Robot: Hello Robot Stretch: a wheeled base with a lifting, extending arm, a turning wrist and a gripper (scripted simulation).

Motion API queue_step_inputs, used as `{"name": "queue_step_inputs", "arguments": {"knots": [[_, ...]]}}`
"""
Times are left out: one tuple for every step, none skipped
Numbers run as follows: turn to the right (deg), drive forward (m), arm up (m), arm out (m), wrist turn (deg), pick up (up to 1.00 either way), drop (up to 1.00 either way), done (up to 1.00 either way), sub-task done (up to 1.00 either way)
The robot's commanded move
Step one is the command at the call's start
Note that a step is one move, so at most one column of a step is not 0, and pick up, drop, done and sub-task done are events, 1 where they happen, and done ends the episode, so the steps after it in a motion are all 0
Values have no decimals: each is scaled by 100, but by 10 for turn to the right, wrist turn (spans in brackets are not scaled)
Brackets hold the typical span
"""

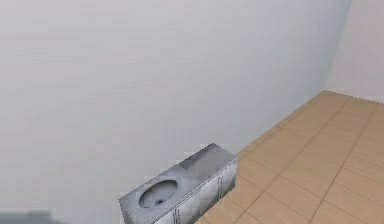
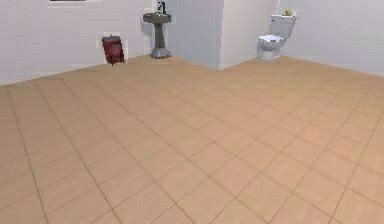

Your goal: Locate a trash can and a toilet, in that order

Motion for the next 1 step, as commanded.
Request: {"name": "queue_step_inputs", "arguments": {"knots": [[0, 0, 0, 0, 0, 0, 0, 0, 100]]}}
